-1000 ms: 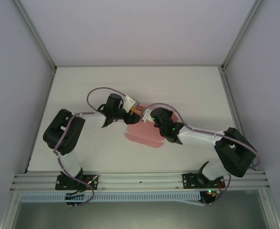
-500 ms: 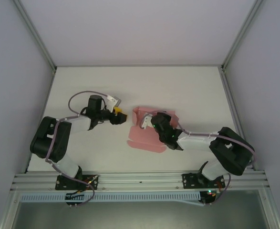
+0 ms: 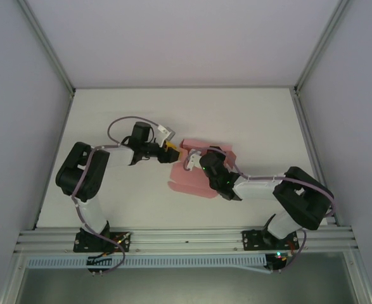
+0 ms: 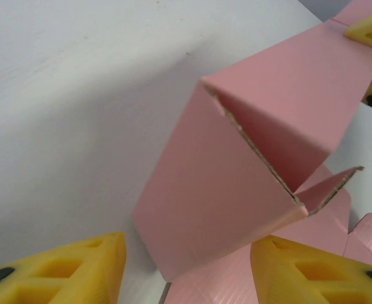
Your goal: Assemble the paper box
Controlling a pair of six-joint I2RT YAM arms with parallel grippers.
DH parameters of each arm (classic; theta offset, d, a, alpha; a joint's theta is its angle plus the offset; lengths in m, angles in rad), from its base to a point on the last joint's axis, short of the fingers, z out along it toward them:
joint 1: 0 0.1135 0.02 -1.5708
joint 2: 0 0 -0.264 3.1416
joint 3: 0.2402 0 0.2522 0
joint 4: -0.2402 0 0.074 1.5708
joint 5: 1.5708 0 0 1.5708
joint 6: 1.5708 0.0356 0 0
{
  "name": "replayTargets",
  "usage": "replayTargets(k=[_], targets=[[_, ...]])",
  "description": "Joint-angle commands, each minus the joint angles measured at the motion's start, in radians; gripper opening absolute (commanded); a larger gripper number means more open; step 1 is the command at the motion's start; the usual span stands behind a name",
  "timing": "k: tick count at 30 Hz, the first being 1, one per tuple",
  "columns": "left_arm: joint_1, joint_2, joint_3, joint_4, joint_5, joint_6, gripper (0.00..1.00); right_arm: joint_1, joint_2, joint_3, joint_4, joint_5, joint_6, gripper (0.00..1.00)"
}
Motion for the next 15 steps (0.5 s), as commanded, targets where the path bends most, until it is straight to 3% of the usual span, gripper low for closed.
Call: replayTargets(k=[1,9,10,13,15], targets=[[-0.011,0.025,0.041,-0.016,0.027,0.045,0.54,0.005,0.010,0.032,-0.039,0.001,0.042,0.00],[-0.068,0.029,0.017,0.017,-0.118,0.028,0.59,0.004,0.022,0.057,-0.084,0.010,0.092,0.00],[-0.073,0.029,0.011,0.033,-0.116,-0.025,0.60,0.004,0.025,0.058,-0.092,0.010,0.096,0.00],[-0.081,0.028,0.003,0.064,-0.115,-0.021,0.65,0.005,0.040,0.059,-0.100,0.028,0.113,0.00],[-0.083,0.029,-0.001,0.078,-0.120,-0.030,0.63,0.005,0.040,0.051,-0.092,0.032,0.120,0.00]])
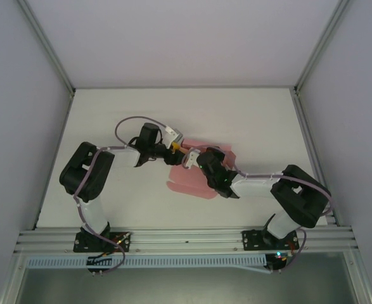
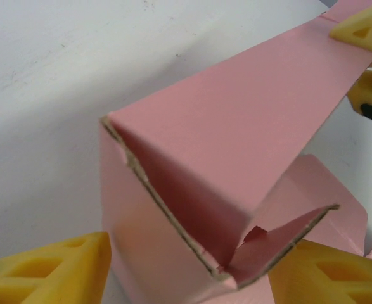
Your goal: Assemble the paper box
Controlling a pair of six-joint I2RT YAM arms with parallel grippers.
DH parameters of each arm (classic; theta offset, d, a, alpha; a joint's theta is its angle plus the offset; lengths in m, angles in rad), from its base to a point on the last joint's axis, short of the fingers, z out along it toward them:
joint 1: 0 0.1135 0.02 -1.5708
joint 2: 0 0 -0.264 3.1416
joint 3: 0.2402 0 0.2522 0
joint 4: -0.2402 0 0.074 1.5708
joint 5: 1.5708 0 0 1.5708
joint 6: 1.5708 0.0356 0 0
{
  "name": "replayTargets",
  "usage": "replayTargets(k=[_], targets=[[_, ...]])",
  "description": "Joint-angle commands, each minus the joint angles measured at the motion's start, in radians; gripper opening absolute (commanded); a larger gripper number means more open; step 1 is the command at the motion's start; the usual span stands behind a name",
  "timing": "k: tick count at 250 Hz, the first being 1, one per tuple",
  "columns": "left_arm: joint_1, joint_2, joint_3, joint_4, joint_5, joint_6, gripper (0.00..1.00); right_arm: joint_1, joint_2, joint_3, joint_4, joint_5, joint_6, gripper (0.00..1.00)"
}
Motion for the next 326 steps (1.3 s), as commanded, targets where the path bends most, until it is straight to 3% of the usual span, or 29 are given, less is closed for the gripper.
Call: replayTargets(k=[1,46,84,102,132,156,183,193,218,245,275,288,326], targets=[[-0.006,0.020,-0.013,0.056,-0.028,-0.022,0.60,0.005,0.009,0.009,-0.023,0.016,0.052,0.00],[-0.014,0.027,-0.002,0.085,-0.118,-0.043,0.33,0.007,-0.007,0.011,-0.050,0.000,0.071,0.00],[-0.040,0.018,-0.008,0.127,-0.228,-0.059,0.26,0.017,-0.010,0.010,-0.055,0.000,0.100,0.00],[-0.066,0.019,0.004,0.097,-0.376,-0.058,0.21,0.021,-0.018,0.015,-0.059,0.003,0.128,0.00],[-0.125,0.037,0.019,0.041,-0.705,-0.036,0.26,0.022,-0.034,0.026,-0.095,-0.004,0.172,0.00],[-0.160,0.072,0.022,0.054,-0.929,-0.081,0.21,0.022,-0.032,0.039,-0.148,-0.018,0.228,0.00],[-0.201,0.118,0.008,0.116,-1.196,-0.134,0.07,0.025,-0.022,0.044,-0.187,-0.034,0.275,0.00],[-0.210,0.135,0.004,0.133,-1.273,-0.157,0.00,0.026,-0.018,0.044,-0.201,-0.034,0.289,0.00],[-0.210,0.164,0.020,0.105,-1.384,-0.232,0.00,0.026,-0.017,0.049,-0.240,-0.031,0.328,0.00],[-0.204,0.172,0.022,0.092,-1.415,-0.249,0.00,0.027,-0.018,0.045,-0.262,-0.025,0.348,0.00],[-0.200,0.110,-0.048,0.198,-1.206,-0.189,0.00,0.023,-0.016,0.052,-0.259,-0.018,0.389,0.00],[-0.202,0.070,-0.064,0.218,-1.088,-0.161,0.00,0.015,-0.025,0.074,-0.276,-0.030,0.423,0.10],[-0.204,-0.020,-0.052,0.178,-1.040,-0.185,0.00,-0.011,-0.135,0.126,-0.261,-0.062,0.547,0.51]])
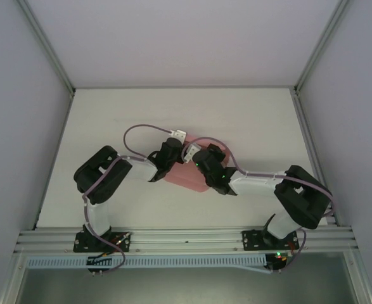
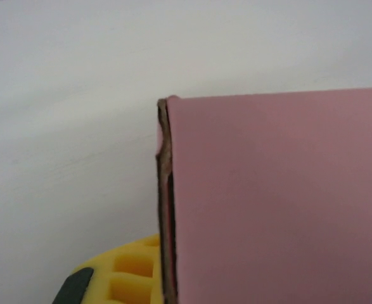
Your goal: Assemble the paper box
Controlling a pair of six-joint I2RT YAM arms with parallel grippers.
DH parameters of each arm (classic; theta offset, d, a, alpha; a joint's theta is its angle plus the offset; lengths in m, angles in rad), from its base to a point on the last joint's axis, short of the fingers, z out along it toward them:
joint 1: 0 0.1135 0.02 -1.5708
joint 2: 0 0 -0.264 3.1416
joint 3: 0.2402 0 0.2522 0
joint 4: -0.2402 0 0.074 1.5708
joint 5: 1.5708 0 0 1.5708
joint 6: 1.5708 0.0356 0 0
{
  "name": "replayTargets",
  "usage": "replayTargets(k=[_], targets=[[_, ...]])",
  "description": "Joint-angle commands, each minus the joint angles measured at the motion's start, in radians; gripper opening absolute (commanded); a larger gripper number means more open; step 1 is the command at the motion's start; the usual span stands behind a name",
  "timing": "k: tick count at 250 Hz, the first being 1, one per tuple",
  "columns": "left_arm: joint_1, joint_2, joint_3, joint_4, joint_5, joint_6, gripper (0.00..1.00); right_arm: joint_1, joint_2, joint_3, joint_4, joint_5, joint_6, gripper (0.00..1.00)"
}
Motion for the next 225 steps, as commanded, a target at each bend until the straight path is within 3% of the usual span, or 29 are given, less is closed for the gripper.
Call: replayTargets(k=[1,9,31,35,68,94,171,225], targets=[[0.036,-0.073,-0.006,-0.058,-0.023,0.008,0.00,-0.018,-0.109,0.048,-0.040,-0.017,0.144,0.53],[0.040,-0.088,0.000,-0.074,-0.024,0.001,0.00,-0.025,-0.153,0.050,-0.038,-0.035,0.169,0.60],[0.050,-0.121,0.033,-0.137,-0.024,-0.018,0.00,-0.041,-0.294,0.041,-0.015,-0.099,0.233,0.98],[0.049,-0.128,0.034,-0.140,-0.025,-0.018,0.00,-0.046,-0.322,0.038,-0.012,-0.118,0.243,1.00],[0.051,-0.194,0.040,-0.172,-0.027,-0.041,0.00,-0.164,-0.494,0.058,-0.069,-0.231,0.435,1.00],[0.052,-0.234,0.059,-0.222,-0.034,-0.047,0.00,-0.281,-0.533,0.137,-0.237,-0.382,0.586,1.00],[0.051,-0.309,0.060,-0.263,-0.032,-0.049,0.00,-0.334,-0.285,0.349,-0.561,-0.632,0.611,1.00],[0.057,-0.347,0.051,-0.263,0.007,-0.068,0.00,-0.352,-0.204,0.319,-0.572,-0.563,0.634,1.00]])
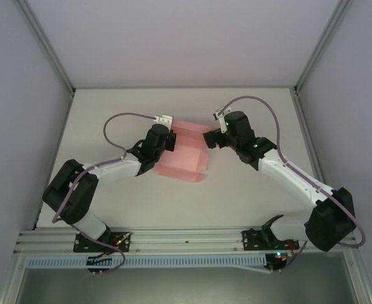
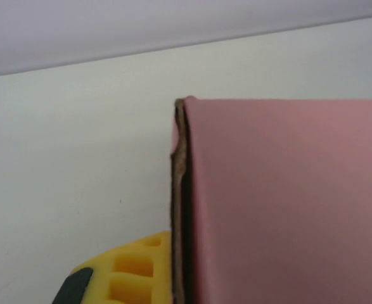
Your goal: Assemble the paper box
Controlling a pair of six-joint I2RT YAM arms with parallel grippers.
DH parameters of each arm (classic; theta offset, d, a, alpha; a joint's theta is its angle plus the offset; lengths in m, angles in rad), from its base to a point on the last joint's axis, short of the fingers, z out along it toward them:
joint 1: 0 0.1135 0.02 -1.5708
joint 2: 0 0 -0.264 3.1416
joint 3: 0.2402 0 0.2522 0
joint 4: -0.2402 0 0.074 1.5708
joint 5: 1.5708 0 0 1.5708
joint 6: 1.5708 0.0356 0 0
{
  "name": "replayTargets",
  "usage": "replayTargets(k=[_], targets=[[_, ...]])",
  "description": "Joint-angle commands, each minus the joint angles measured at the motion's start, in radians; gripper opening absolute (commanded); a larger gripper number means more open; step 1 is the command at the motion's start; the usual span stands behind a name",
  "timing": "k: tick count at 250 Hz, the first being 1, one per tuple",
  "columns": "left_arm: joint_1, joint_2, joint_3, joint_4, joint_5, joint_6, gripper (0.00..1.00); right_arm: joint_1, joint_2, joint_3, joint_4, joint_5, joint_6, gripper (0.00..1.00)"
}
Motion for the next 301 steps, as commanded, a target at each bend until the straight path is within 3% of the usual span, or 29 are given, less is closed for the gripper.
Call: replayTargets(k=[1,36,101,155,226,277,301], targets=[[0.005,-0.057,0.015,0.009,0.017,-0.029,0.00,-0.021,0.013,-0.009,-0.048,0.005,0.036,1.00],[0.009,-0.081,0.005,0.013,0.041,-0.029,0.00,-0.046,0.038,-0.028,0.000,-0.026,0.038,0.99],[0.022,-0.121,-0.021,0.001,0.045,0.020,0.00,-0.194,0.057,-0.028,-0.014,-0.249,0.032,0.93],[0.022,-0.092,-0.008,-0.014,0.088,-0.001,0.00,-0.196,0.079,-0.019,0.061,-0.435,0.038,0.93],[0.016,-0.075,0.007,-0.003,0.109,0.020,0.00,-0.170,0.093,0.013,0.077,-0.409,0.072,1.00],[-0.011,-0.056,0.022,0.006,0.108,0.006,0.00,-0.071,0.108,0.008,0.155,-0.203,0.141,1.00],[-0.011,-0.038,0.036,0.011,0.109,-0.023,0.00,-0.045,0.085,-0.036,0.274,-0.187,0.210,1.00]])
